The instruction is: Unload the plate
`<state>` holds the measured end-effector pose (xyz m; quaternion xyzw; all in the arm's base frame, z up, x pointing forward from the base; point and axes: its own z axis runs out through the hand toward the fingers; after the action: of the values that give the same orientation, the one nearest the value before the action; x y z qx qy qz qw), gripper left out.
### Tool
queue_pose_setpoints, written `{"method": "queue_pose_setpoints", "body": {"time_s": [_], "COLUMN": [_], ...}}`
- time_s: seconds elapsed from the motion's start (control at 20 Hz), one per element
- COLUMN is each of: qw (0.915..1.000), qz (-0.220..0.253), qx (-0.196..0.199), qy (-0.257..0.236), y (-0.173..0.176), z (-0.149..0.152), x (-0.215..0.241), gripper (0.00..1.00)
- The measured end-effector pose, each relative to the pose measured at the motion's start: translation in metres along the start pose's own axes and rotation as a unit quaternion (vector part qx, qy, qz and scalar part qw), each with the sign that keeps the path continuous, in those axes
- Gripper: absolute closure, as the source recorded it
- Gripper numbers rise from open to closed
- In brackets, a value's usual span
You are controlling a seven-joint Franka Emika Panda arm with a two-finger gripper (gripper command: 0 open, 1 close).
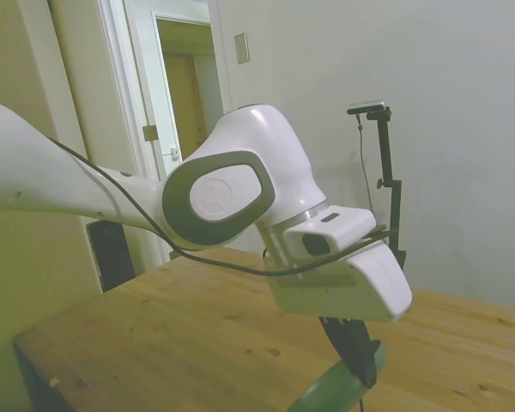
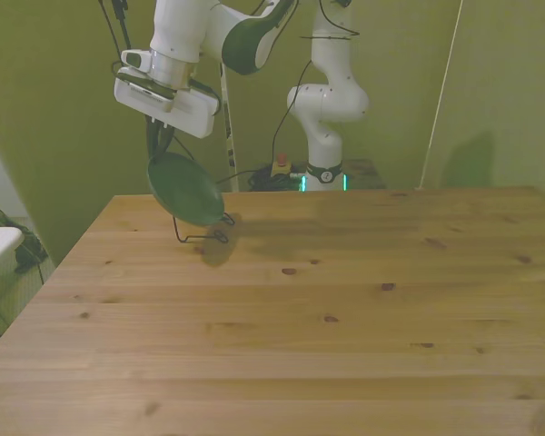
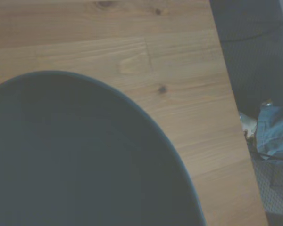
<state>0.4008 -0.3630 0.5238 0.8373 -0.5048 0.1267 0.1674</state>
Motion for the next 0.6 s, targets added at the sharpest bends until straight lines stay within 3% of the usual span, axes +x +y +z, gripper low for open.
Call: {"method": "queue_pose_setpoints", "body": {"time_s": [0.3,0.45,0.6], "qw": [0.9996,0.9979,0.9936], "qz": [0.002,0.018,0.038], "qx": [0.024,0.060,0.106], "qy": [0.016,0.018,-0.003], "y": [-0.023,-0.051,-0.087], "z": [-0.048,-0.074,-0.082], "x": [0.014,0.015,0.010], "gripper": [1.00,1.00,1.00]}}
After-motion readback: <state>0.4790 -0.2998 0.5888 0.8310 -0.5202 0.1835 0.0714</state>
